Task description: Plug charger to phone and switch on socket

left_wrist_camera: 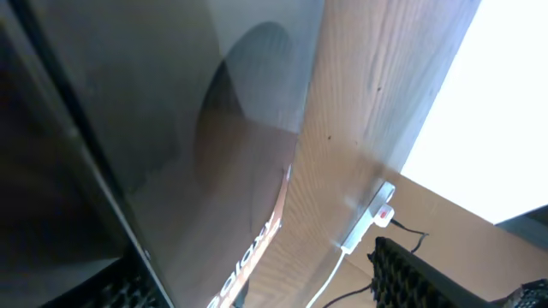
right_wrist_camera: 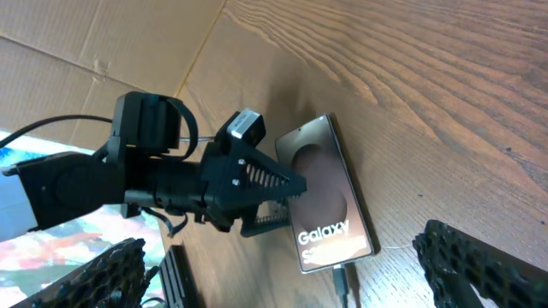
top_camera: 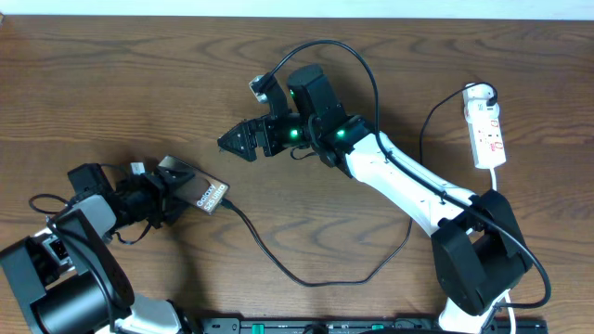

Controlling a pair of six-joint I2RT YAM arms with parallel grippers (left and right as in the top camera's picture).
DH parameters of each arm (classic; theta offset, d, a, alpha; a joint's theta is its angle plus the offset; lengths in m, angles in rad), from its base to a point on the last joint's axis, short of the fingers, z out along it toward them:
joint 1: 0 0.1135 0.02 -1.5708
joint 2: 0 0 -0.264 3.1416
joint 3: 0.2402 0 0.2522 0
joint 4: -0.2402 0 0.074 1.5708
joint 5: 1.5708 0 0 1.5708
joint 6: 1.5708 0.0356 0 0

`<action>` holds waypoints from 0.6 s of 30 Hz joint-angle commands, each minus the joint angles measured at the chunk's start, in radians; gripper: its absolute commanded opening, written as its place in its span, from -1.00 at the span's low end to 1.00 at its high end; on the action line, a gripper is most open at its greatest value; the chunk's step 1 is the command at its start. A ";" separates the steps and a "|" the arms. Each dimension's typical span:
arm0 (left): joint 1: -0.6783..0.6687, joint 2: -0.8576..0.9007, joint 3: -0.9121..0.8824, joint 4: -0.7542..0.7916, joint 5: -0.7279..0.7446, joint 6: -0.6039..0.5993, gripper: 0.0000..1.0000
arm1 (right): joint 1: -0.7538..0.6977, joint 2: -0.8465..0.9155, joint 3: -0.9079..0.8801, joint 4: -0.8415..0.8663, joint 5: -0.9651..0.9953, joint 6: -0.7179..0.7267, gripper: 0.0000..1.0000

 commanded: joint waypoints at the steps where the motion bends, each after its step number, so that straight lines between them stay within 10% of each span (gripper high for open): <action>1: -0.001 0.021 -0.018 -0.047 -0.207 0.000 0.51 | -0.002 -0.032 0.025 -0.001 -0.004 0.010 0.99; 18: -0.001 0.021 -0.018 -0.230 -0.518 -0.001 0.65 | -0.002 -0.032 0.025 -0.005 -0.019 0.010 0.99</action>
